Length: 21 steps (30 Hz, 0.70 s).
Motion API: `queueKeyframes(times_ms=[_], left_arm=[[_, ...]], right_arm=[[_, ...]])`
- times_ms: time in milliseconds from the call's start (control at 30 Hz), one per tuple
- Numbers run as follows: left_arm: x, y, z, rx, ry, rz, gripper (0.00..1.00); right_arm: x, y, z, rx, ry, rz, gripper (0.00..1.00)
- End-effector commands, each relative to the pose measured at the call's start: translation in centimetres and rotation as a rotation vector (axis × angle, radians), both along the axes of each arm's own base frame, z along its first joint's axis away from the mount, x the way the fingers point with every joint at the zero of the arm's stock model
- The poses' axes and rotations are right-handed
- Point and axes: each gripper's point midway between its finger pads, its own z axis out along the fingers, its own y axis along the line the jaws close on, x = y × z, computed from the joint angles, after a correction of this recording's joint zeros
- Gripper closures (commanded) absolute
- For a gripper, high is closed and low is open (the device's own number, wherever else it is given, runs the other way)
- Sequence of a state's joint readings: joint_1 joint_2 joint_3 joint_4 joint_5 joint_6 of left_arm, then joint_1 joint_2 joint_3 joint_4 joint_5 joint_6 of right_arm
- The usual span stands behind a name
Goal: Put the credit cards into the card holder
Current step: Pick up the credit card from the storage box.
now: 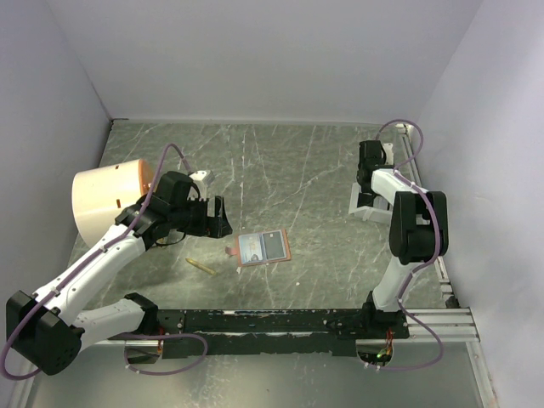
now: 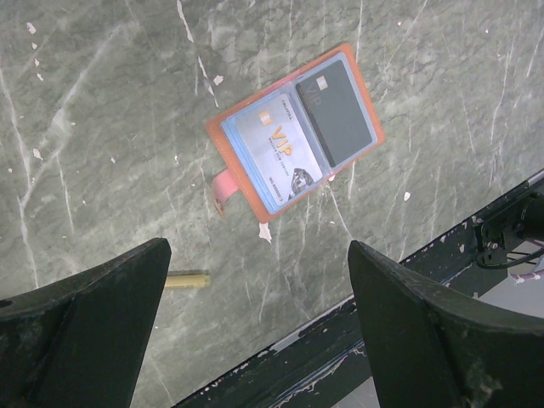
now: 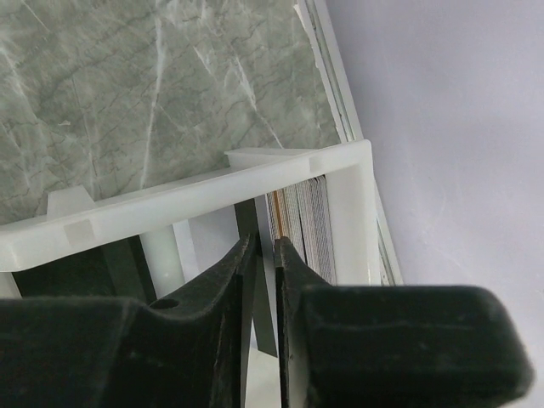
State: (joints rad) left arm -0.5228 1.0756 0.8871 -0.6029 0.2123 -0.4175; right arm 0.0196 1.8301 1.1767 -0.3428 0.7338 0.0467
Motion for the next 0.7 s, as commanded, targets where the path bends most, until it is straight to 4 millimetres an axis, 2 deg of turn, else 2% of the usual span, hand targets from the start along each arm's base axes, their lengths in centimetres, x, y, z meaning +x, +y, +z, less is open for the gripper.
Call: queueKeyframes(times_ms=[0, 200, 400, 533, 667], left_arm=[[0.0, -0.2, 0.2, -0.014, -0.01, -0.021, 0.03], [0.1, -0.2, 0.1, -0.015, -0.008, -0.021, 0.03], [0.1, -0.2, 0.1, -0.018, -0.003, -0.023, 0.03], [0.1, -0.1, -0.1, -0.016, 0.003, -0.022, 0.03], [0.2, -0.1, 0.0, -0.017, 0.001, -0.019, 0.03]], right_arm=[[0.1, -0.9, 1.6, -0.027, -0.051, -0.026, 0.87], [0.5, -0.1, 1.8, 0.02, -0.064, 0.003, 0.97], [1.4, 2.9, 1.9, 0.203, -0.098, 0.075, 1.0], [1.5, 4.3, 3.3, 0.28, -0.14, 0.092, 1.0], [0.9, 4.5, 5.2, 0.291, -0.159, 0.072, 1.0]])
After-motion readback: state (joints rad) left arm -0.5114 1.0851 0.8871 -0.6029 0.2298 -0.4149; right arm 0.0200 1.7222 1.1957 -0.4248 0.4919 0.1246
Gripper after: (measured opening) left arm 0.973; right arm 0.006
